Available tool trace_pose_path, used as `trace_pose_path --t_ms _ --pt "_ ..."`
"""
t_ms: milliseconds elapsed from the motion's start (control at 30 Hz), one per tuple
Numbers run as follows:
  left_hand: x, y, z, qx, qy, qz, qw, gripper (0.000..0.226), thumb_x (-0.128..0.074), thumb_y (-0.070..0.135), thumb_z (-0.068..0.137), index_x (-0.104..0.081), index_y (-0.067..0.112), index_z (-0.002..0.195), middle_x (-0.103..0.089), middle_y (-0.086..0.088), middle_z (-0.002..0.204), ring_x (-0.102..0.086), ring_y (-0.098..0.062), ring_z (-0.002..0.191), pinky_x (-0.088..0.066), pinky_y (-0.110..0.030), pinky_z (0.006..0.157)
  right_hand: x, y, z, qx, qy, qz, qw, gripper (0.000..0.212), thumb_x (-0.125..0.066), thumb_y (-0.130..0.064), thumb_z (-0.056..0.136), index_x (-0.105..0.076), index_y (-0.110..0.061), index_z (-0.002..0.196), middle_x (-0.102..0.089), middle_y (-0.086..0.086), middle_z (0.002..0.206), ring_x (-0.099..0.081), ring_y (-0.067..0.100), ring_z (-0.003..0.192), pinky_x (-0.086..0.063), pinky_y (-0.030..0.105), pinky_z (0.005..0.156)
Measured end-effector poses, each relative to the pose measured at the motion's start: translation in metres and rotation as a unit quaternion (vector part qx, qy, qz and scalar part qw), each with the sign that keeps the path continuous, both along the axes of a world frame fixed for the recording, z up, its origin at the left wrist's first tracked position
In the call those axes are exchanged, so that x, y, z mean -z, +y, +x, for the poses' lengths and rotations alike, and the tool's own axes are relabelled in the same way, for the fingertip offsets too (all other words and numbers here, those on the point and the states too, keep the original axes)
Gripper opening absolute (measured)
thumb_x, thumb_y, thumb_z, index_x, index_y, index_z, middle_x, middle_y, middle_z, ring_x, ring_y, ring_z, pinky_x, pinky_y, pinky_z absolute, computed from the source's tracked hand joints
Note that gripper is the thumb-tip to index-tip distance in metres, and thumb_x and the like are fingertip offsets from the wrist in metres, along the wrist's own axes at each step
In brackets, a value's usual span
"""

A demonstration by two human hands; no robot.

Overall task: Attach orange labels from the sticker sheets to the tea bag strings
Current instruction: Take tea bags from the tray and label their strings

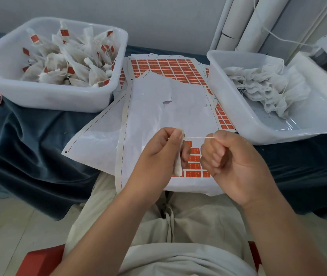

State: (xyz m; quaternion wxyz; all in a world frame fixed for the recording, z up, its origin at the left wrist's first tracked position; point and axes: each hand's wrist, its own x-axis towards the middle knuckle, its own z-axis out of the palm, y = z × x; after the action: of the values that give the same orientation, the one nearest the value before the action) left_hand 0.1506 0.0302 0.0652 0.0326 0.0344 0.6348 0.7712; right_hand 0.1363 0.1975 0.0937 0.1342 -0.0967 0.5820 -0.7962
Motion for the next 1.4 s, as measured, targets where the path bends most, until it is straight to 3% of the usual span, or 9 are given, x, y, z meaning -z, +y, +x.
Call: trace_pose_path --t_ms 100,433,633,767,833,933,1100,1333,1400 --pt "-0.002 -0.003 0.001 0.02 0.012 -0.017 1.0 0.022 -0.065 0.047 0.097 -0.07 0.031 0.111 -0.061 0.011 0.07 -0.059 -0.006 0.063 -0.048 -0.016 0.059 -0.002 -0.001 0.0 0.006 0.003 0.005 1.0 0.038 -0.057 -0.025 0.091 -0.051 -0.019 0.054 -0.043 -0.003 0.053 -0.037 0.012 0.051 -0.037 0.022 0.049" --pt "0.0 0.001 0.001 -0.039 0.037 -0.071 0.996 0.039 -0.054 0.038 0.108 -0.066 0.028 0.073 -0.066 0.008 0.067 -0.06 -0.003 0.06 -0.046 -0.013 0.06 -0.019 0.007 0.009 0.012 -0.058 0.011 0.998 0.037 -0.05 -0.016 0.087 -0.045 -0.02 0.05 -0.039 -0.001 0.052 -0.035 0.011 0.048 -0.035 0.021 0.045" --pt "0.002 0.006 0.003 0.002 0.024 -0.054 0.998 0.027 -0.061 0.045 0.102 -0.077 0.025 0.091 -0.077 0.006 0.088 -0.074 -0.009 0.079 -0.054 -0.014 0.067 -0.014 0.014 -0.004 0.041 -0.02 -0.015 0.999 0.029 -0.055 -0.022 0.093 -0.064 -0.022 0.066 -0.074 0.004 0.096 -0.071 0.017 0.106 -0.053 0.034 0.094" --pt "0.025 0.01 -0.005 -0.055 0.053 -0.193 0.978 0.025 -0.061 0.054 0.098 -0.071 0.034 0.109 -0.074 0.02 0.106 -0.07 0.001 0.099 -0.058 -0.018 0.083 -0.013 0.031 -0.016 0.022 -0.064 -0.122 0.99 0.04 -0.048 -0.024 0.102 -0.053 -0.024 0.062 -0.047 -0.006 0.063 -0.052 0.011 0.055 -0.058 0.031 0.075" --pt "0.042 0.007 -0.012 -0.092 0.096 -0.394 0.909 0.031 -0.06 0.052 0.101 -0.066 0.035 0.126 -0.066 0.025 0.123 -0.06 0.011 0.111 -0.055 -0.026 0.102 -0.008 0.046 -0.026 0.054 -0.073 -0.03 0.995 0.043 -0.046 -0.022 0.106 -0.052 -0.023 0.064 -0.039 -0.006 0.062 -0.036 0.008 0.047 -0.05 0.025 0.057" --pt "0.064 0.007 -0.017 -0.058 0.116 -0.552 0.823 0.071 -0.055 0.063 0.099 -0.036 0.031 0.16 -0.038 0.013 0.165 -0.027 -0.008 0.155 -0.011 -0.037 0.129 0.007 0.071 -0.037 0.069 -0.079 0.208 0.973 0.041 -0.05 -0.033 0.11 -0.054 -0.019 0.071 -0.04 -0.004 0.063 -0.033 0.008 0.048 -0.038 0.021 0.048" --pt "0.078 0.0 -0.022 -0.064 0.16 -0.61 0.773 0.087 -0.047 0.078 0.091 -0.028 0.033 0.163 -0.034 0.01 0.168 -0.018 -0.015 0.16 -0.002 -0.046 0.132 0.027 0.089 -0.044 -0.013 -0.089 0.584 0.807 0.037 -0.055 -0.057 0.102 -0.076 -0.028 0.092 -0.075 -0.025 0.089 -0.069 -0.003 0.083 -0.054 0.03 0.075" --pt "0.08 -0.014 -0.029 -0.028 0.162 -0.663 0.731 0.102 -0.056 0.086 0.08 -0.011 0.042 0.161 -0.021 0.005 0.172 -0.007 -0.026 0.162 0.004 -0.061 0.128 0.035 0.089 -0.043 -0.108 -0.08 0.678 0.723 0.051 -0.062 -0.076 0.087 -0.08 -0.029 0.088 -0.077 -0.014 0.088 -0.072 0.006 0.084 -0.058 0.034 0.076" --pt "0.078 -0.02 -0.031 -0.053 0.159 -0.658 0.734 0.091 -0.049 0.083 0.085 -0.02 0.042 0.161 -0.029 0.003 0.17 -0.014 -0.027 0.161 0.001 -0.061 0.128 0.037 0.088 -0.042 -0.13 -0.079 0.653 0.742 0.037 -0.065 -0.071 0.09 -0.08 -0.038 0.095 -0.077 -0.014 0.099 -0.071 0.01 0.094 -0.058 0.033 0.079"
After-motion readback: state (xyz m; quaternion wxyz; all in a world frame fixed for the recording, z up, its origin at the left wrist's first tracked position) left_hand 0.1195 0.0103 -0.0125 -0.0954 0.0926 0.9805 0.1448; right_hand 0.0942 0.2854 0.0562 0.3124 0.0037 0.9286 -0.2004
